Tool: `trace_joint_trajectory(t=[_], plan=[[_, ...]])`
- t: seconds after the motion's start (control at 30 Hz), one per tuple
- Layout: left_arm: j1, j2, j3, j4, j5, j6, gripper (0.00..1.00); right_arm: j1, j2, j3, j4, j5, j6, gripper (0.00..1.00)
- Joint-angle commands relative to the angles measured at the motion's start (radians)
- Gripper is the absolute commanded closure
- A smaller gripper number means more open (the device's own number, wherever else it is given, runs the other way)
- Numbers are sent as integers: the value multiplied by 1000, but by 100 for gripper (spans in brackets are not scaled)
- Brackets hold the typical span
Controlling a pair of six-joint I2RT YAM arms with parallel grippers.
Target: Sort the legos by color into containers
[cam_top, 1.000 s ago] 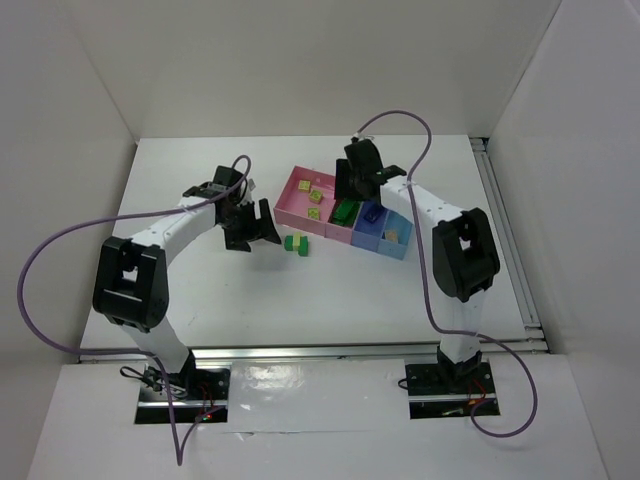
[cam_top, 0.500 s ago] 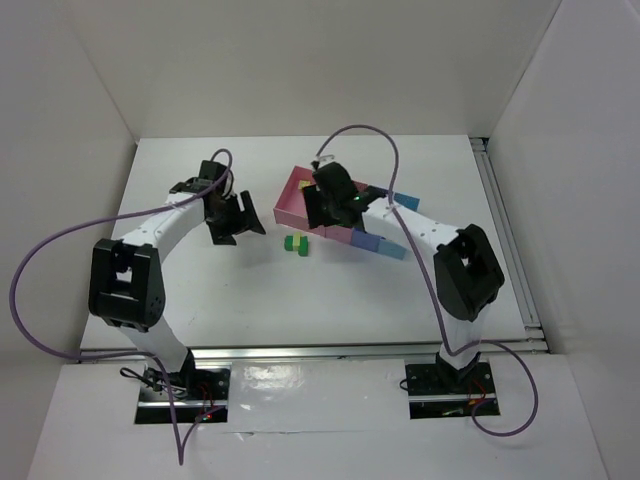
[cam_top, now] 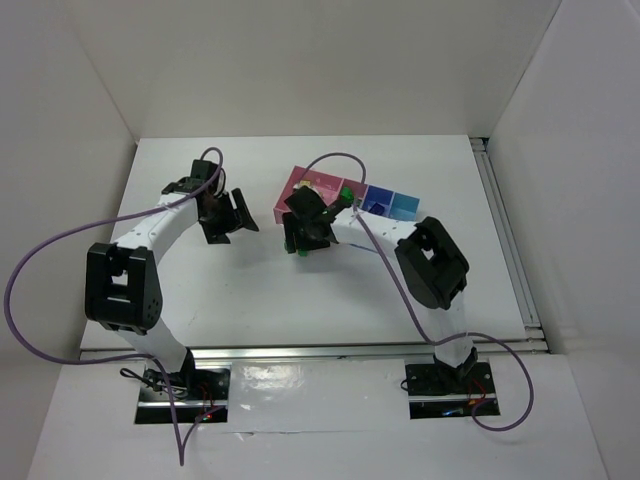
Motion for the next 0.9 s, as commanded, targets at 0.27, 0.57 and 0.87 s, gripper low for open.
trace_joint_trajectory(t=[0.27,0.57,0.87], plan=[[-2,-35,-5,-3,5,-2,17,-3,63,67,-55,39,43,47],[-2,-16,-23,28,180,62,8,-3,40,7,16,60,23,66],[-2,2,-68,75,272,73,8,-3,102,44,16,82,12,66]])
